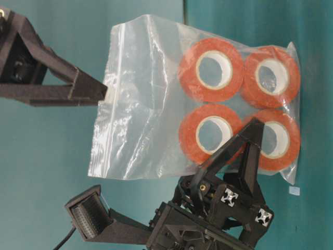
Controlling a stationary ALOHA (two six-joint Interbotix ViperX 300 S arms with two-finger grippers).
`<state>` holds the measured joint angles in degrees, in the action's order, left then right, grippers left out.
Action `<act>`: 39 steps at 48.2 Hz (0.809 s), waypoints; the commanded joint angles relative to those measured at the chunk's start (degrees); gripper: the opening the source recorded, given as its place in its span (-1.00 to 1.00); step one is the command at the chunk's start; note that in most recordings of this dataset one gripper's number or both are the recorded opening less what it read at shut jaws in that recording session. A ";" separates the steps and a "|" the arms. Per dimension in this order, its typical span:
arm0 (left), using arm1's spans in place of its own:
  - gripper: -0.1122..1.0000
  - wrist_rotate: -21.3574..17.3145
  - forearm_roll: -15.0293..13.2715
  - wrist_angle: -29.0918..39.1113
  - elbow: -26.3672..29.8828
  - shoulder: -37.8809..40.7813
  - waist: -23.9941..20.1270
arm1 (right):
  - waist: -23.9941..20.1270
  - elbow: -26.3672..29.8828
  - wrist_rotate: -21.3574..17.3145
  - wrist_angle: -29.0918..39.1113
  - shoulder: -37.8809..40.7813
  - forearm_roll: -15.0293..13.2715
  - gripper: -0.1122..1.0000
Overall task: Hand over the clear zip bag and make it stand upright.
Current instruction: 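Open the right gripper and retract it to the right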
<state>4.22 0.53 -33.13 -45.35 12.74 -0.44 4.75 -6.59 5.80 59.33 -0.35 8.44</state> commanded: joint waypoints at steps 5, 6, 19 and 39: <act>-0.36 -0.09 0.09 -0.09 0.18 -0.35 0.44 | 0.09 -1.32 -1.76 -2.37 -4.48 -0.09 0.82; -0.36 -0.09 0.09 -0.09 0.18 -0.35 0.44 | 0.18 -1.58 -1.85 -2.64 -4.83 -0.09 0.82; -0.36 -0.18 0.09 -0.09 0.26 -0.62 0.44 | 0.18 -7.29 -2.37 -4.04 -10.63 0.00 0.82; -0.36 -0.09 0.09 -0.09 0.35 -0.70 0.53 | 0.18 -17.23 -5.45 -14.50 -19.78 0.00 0.82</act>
<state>4.13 0.53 -32.96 -45.35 12.57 -0.35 4.92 -22.94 1.14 46.93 -17.23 8.44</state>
